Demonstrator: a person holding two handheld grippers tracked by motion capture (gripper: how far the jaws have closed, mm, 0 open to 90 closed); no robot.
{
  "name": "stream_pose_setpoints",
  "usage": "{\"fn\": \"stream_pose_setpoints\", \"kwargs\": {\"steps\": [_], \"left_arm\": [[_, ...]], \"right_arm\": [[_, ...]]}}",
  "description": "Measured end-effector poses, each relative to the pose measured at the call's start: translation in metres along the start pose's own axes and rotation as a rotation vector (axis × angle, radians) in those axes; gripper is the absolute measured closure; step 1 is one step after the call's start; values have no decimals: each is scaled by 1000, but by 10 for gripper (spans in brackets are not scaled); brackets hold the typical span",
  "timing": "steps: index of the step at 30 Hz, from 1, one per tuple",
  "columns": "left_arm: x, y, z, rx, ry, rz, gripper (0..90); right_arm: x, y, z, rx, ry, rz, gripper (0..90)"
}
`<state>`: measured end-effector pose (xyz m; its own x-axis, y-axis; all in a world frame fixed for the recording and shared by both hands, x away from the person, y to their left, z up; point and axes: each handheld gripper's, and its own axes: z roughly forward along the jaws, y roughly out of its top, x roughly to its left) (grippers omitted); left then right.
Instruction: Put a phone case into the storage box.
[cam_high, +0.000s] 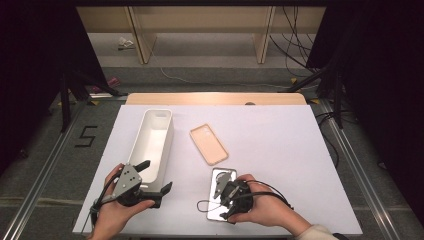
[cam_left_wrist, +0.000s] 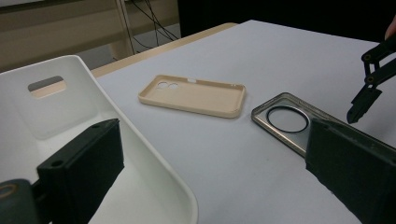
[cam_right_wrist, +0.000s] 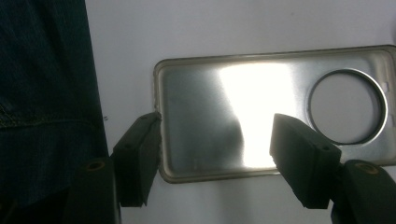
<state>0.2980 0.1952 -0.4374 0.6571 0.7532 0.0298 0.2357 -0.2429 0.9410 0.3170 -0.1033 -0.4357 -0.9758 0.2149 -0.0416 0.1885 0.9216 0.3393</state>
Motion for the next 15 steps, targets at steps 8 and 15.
{"fn": "stream_pose_setpoints", "kwargs": {"steps": [8,15], "left_arm": [[0,0,0,0,-3,2,40],[-1,0,0,-1,-5,3,40]], "right_arm": [[12,15,13,120,-16,-89,390],[20,19,19,160,-34,-118,411]]}}
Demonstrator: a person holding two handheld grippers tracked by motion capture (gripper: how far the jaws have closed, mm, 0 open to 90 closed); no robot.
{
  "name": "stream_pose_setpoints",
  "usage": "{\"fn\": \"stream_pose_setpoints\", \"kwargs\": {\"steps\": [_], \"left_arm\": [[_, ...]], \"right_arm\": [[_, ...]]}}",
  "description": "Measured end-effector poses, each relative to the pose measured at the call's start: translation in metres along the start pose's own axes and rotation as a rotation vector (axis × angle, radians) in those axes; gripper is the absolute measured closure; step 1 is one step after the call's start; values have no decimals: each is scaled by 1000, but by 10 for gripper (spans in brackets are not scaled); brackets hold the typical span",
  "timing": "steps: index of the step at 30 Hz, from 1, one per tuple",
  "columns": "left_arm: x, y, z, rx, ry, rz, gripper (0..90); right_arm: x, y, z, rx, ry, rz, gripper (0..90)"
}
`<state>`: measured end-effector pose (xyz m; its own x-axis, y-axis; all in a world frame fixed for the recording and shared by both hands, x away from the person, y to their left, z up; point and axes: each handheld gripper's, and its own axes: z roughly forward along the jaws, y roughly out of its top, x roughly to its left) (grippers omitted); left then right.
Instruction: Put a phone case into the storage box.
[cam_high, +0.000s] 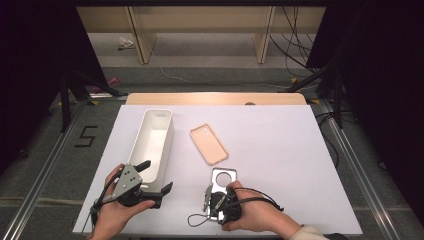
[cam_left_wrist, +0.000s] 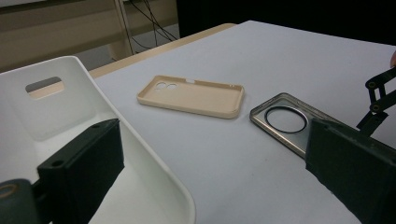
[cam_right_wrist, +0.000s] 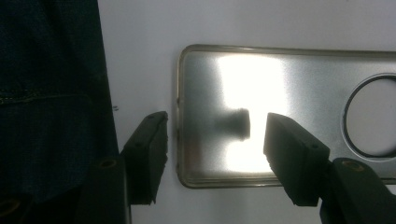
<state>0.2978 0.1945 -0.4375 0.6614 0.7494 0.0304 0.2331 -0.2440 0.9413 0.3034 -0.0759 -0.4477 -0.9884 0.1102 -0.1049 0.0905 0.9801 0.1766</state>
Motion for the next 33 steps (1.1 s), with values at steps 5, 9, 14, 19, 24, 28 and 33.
{"fn": "stream_pose_setpoints", "kwargs": {"steps": [5,9,14,19,24,28,33], "left_arm": [[0,0,0,-1,-1,0,40],[0,0,0,-2,-3,-2,41],[-1,0,0,-3,-6,-1,41],[-1,0,0,-4,-7,-1,41],[-1,0,0,-3,-8,3,41],[-2,0,1,-2,-10,3,41],[-2,0,1,-1,-12,4,41]], "right_arm": [[5,4,1,39,-21,-12,431],[9,7,4,54,-37,-18,447],[10,9,8,60,-53,-46,470],[12,11,9,85,-57,-51,501],[15,12,10,93,-46,-52,576],[17,14,9,109,-44,-67,624],[19,15,10,114,-37,-74,666]]}}
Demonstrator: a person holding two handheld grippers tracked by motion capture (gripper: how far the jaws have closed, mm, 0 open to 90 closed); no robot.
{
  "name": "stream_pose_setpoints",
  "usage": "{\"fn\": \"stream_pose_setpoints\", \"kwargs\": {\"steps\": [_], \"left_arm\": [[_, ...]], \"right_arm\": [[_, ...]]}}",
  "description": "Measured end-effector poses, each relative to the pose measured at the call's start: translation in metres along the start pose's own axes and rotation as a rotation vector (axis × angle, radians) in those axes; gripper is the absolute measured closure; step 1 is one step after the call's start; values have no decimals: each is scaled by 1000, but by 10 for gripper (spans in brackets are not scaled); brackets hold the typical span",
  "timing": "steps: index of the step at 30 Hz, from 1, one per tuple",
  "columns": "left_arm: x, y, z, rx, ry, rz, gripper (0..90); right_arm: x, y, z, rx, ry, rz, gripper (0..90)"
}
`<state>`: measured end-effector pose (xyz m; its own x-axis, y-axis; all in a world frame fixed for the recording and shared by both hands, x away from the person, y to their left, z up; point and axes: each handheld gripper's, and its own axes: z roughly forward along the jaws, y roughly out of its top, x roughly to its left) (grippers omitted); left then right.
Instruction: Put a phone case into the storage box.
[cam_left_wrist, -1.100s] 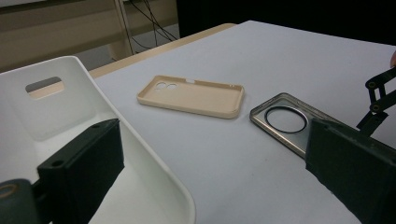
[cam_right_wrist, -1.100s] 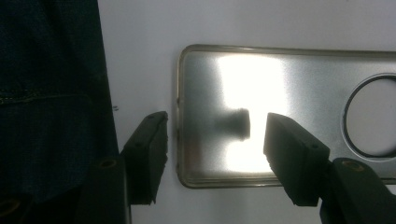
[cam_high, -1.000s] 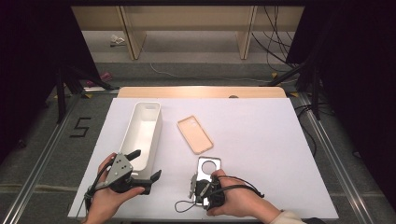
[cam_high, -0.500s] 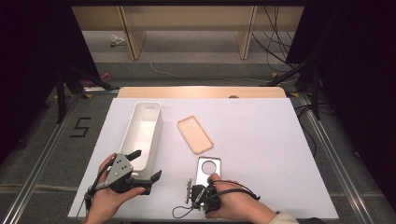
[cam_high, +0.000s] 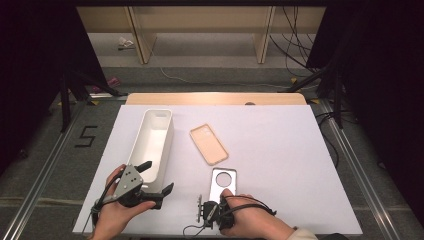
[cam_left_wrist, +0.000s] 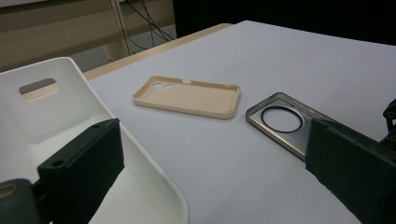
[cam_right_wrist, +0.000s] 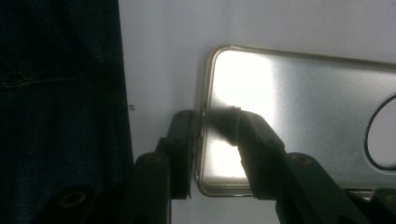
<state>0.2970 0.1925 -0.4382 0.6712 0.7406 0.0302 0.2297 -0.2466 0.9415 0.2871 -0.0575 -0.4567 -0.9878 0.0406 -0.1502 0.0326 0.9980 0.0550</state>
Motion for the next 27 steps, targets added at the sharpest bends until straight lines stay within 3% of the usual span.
{"fn": "stream_pose_setpoints", "kwargs": {"steps": [15,27], "left_arm": [[-1,0,0,3,-6,5,41],[-2,0,1,4,-8,14,41]], "right_arm": [[6,3,-1,25,4,-50,837],[7,3,-1,22,6,-50,866]]}}
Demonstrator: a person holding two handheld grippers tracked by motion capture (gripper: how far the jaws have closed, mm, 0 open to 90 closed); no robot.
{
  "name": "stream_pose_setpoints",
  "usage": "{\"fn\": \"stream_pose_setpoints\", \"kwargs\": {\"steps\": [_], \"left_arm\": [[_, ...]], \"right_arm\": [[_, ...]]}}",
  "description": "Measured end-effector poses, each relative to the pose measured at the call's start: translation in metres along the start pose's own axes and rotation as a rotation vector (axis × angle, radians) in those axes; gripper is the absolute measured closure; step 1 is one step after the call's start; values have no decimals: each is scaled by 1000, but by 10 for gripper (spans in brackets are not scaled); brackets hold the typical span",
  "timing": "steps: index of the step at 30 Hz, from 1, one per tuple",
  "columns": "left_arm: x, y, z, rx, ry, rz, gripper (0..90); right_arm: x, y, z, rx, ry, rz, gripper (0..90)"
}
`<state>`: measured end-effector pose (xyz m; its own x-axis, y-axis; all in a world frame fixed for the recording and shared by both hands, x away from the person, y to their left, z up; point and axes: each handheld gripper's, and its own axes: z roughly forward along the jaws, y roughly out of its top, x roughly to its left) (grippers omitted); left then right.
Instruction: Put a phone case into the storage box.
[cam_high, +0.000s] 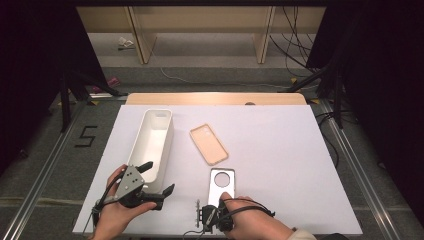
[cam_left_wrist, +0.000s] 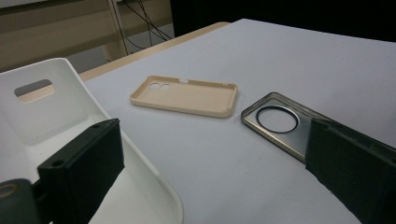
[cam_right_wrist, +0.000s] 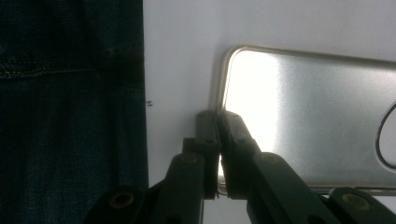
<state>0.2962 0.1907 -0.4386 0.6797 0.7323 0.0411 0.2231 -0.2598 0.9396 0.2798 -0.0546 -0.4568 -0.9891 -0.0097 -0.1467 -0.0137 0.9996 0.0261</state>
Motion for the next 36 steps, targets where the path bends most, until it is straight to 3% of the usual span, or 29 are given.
{"fn": "stream_pose_setpoints", "kwargs": {"steps": [14,25,31,36], "left_arm": [[0,0,0,-1,1,2,42],[0,1,-1,-7,5,3,50],[-1,1,-2,-9,6,5,56],[-2,1,-2,-10,4,6,62]], "right_arm": [[-1,-2,-1,-13,11,19,889],[-4,-7,-10,-70,9,54,892],[-7,-19,-19,-118,-13,90,893],[-12,-34,-31,-205,-33,137,894]]}}
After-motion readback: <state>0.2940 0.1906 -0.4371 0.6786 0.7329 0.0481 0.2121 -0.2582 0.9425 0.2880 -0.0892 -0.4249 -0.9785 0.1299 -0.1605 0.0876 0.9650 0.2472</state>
